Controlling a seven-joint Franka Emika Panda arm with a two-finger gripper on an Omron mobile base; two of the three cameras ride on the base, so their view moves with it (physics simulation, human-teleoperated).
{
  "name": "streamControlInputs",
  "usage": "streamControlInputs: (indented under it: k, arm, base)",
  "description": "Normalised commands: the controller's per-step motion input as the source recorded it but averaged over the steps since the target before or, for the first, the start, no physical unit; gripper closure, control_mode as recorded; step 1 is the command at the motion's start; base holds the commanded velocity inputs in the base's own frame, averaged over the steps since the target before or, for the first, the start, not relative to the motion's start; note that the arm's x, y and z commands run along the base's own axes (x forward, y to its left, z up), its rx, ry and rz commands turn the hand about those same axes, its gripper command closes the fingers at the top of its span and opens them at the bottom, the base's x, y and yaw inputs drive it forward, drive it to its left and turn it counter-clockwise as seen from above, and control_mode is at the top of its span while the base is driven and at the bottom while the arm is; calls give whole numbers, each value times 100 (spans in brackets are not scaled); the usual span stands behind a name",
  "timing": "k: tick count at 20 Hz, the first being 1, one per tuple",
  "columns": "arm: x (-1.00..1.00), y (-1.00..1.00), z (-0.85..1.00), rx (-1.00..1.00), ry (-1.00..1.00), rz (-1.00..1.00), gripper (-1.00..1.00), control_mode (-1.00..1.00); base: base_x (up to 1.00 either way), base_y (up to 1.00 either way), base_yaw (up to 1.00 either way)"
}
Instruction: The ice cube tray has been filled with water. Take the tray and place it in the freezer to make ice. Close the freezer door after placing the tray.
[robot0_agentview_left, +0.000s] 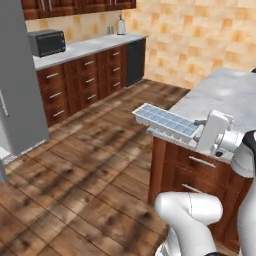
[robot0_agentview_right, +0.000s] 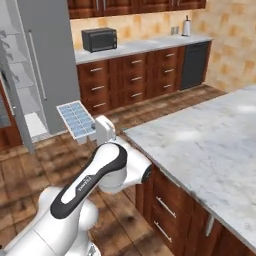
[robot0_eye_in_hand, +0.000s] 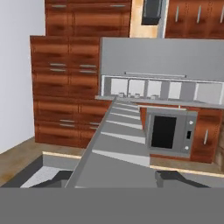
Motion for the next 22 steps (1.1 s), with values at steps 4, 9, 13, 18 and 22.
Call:
streamControlInputs:
  k: [4,9,13,18,22]
  arm:
    - [0,0,0,0,0,0,100,100]
    - [0,0,0,0,0,0,100,100]
    - [0,0,0,0,0,0,100,100]
    - [0,0,0,0,0,0,100,100]
    - [0,0,0,0,0,0,100,100]
  base:
    - [100,53,27]
    - [100,57,28]
    - [100,41,32]
    - [100,33,31]
    - [100,8,28]
